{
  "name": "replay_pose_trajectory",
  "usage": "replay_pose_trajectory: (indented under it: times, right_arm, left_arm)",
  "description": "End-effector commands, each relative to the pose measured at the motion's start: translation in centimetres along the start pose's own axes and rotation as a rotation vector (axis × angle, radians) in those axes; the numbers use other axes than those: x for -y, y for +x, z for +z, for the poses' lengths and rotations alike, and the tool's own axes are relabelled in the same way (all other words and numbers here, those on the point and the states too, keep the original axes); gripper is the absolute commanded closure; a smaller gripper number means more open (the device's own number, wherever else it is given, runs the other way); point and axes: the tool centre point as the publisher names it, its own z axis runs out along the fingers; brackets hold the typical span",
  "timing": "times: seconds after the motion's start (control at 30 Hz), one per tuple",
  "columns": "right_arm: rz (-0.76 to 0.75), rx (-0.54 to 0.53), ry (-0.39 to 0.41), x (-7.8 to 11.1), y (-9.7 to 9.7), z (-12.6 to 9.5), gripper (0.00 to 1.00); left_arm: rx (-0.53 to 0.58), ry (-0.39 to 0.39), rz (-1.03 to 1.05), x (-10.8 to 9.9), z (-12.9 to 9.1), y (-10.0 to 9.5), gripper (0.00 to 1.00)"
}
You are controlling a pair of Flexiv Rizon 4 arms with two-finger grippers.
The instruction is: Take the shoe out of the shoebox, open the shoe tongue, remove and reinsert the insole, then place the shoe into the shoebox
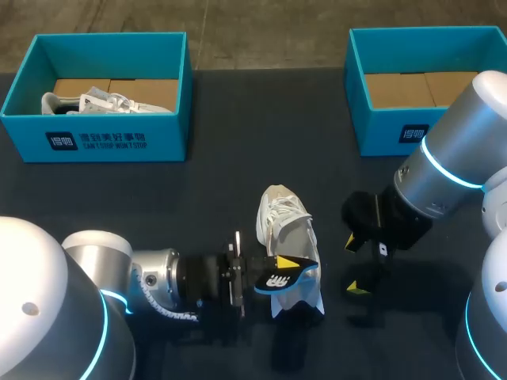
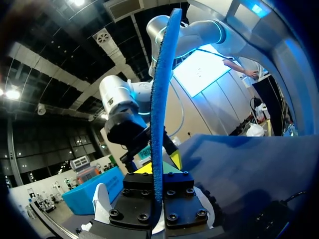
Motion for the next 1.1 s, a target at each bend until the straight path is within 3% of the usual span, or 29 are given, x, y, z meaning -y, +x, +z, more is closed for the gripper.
replay_pose_trajectory:
  times: [0.03, 1.1]
  right_arm:
    - [0.001, 0.002, 0.001, 0.0, 0.1, 0.0, 0.0]
    - [0.001, 0.002, 0.001, 0.0, 0.1, 0.0, 0.0]
  left_arm:
    - [0.006, -0.006, 0.001, -0.1, 0.1, -0.1, 1.0]
    - [0.059, -0.103, -0.012, -3.6, -0.7, -1.6, 1.0]
